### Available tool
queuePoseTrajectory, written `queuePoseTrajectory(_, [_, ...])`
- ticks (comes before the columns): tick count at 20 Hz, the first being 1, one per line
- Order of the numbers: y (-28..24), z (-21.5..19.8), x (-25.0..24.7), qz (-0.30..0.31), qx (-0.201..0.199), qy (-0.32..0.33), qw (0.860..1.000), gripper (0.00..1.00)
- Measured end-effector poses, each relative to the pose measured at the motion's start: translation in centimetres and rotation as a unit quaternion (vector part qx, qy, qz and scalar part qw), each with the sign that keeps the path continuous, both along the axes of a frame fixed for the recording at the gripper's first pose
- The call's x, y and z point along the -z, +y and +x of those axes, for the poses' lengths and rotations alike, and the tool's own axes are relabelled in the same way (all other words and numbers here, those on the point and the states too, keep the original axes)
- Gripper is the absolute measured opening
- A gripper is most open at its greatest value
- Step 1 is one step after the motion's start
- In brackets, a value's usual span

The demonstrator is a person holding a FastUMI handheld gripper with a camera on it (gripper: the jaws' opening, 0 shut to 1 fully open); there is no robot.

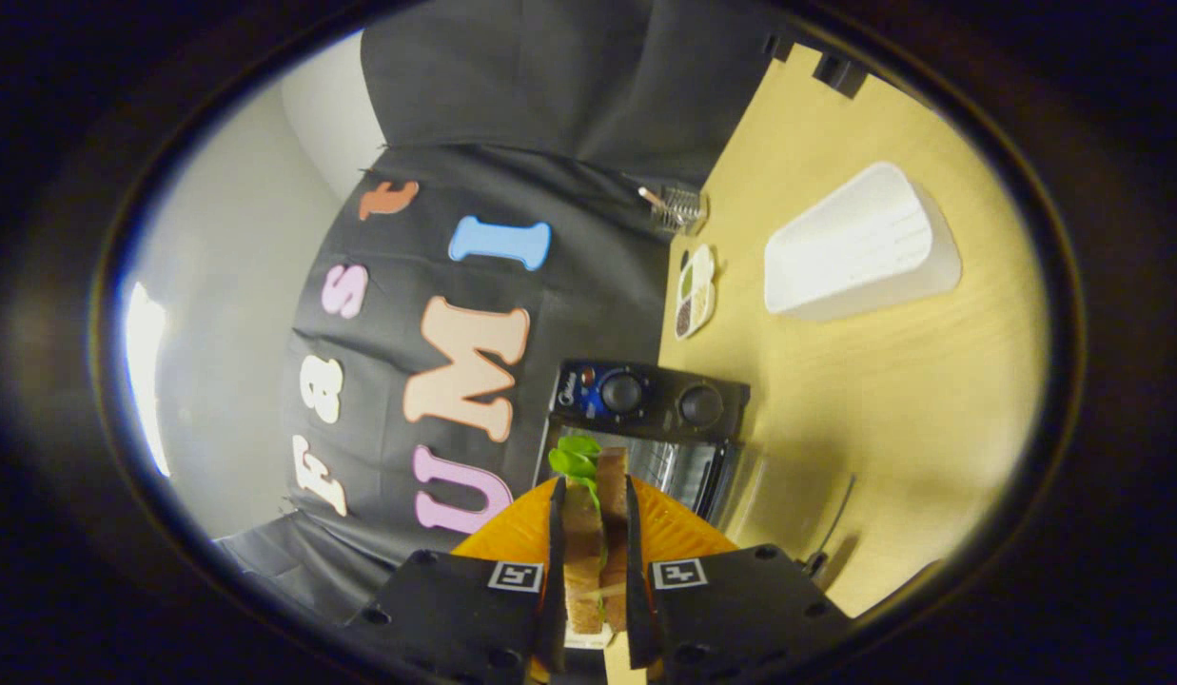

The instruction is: Open the toaster oven, put the food inside, and close the toaster oven door.

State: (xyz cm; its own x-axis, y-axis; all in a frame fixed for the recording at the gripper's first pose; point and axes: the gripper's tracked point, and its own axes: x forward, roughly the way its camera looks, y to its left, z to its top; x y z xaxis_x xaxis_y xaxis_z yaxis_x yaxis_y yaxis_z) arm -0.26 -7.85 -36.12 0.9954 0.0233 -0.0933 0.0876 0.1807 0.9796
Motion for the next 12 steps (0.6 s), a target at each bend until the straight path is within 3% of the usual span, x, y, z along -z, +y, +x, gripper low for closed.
queuePoseTrajectory(5, [5.3, 5.5, 1.7, 0.032, -0.037, 0.015, 0.999, 0.27])
queuePoseTrajectory(12, [7.9, 11.3, 3.0, -0.021, -0.041, 0.012, 0.999, 0.27])
